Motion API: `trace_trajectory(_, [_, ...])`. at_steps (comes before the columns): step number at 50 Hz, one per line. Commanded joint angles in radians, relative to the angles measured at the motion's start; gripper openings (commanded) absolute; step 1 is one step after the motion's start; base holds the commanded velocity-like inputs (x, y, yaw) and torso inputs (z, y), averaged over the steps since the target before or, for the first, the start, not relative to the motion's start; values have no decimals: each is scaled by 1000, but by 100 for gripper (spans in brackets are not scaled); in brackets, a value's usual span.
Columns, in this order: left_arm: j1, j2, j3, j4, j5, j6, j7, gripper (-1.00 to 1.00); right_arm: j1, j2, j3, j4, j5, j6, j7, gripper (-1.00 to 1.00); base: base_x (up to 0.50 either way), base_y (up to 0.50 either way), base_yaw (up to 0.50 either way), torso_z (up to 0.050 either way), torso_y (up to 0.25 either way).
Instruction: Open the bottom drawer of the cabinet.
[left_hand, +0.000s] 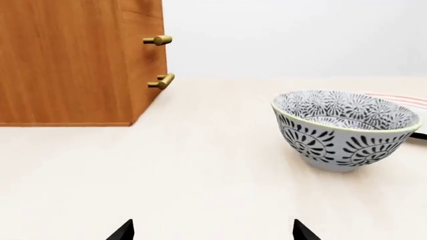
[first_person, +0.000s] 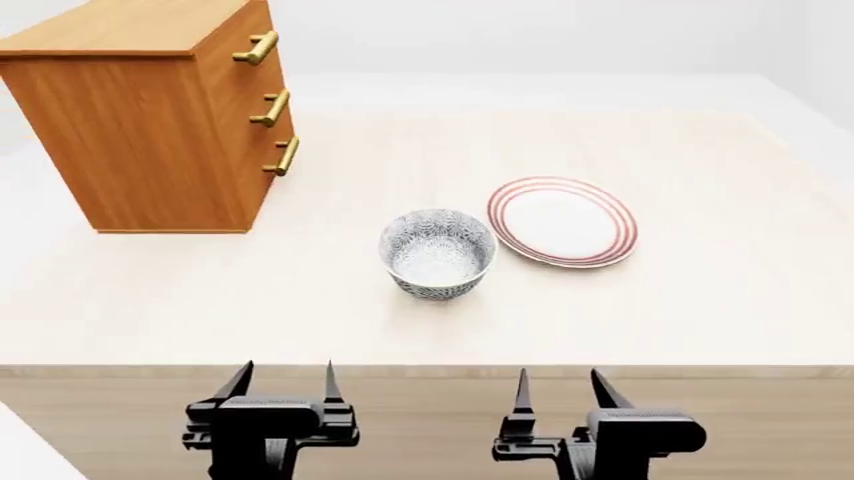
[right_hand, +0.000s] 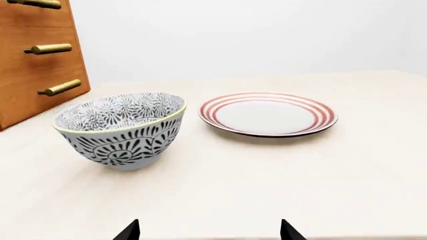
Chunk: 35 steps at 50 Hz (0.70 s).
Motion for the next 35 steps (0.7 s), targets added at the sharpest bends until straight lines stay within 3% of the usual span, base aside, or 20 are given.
trace_trajectory(1, [-2, -16, 20, -10, -24, -2, -20, 100, 0, 17, -20, -5, 21, 14, 26, 100, 0, 0, 0, 0, 0])
trace_trajectory(6, [-7, -26, 34, 30, -33, -50, -22, 100, -14, 36, -33, -55, 37, 44, 16, 100, 73, 0, 0, 0, 0])
trace_trajectory(14, [-61, -62, 29, 428, -77, -356, -52, 100, 26, 88, -30, -472, 52, 406, 95, 100, 500, 0, 0, 0, 0])
trace_trajectory(35, [-57, -78, 39, 376, -98, -315, -71, 100, 46, 109, -44, -496, 68, 441, 114, 100, 500, 0, 0, 0, 0])
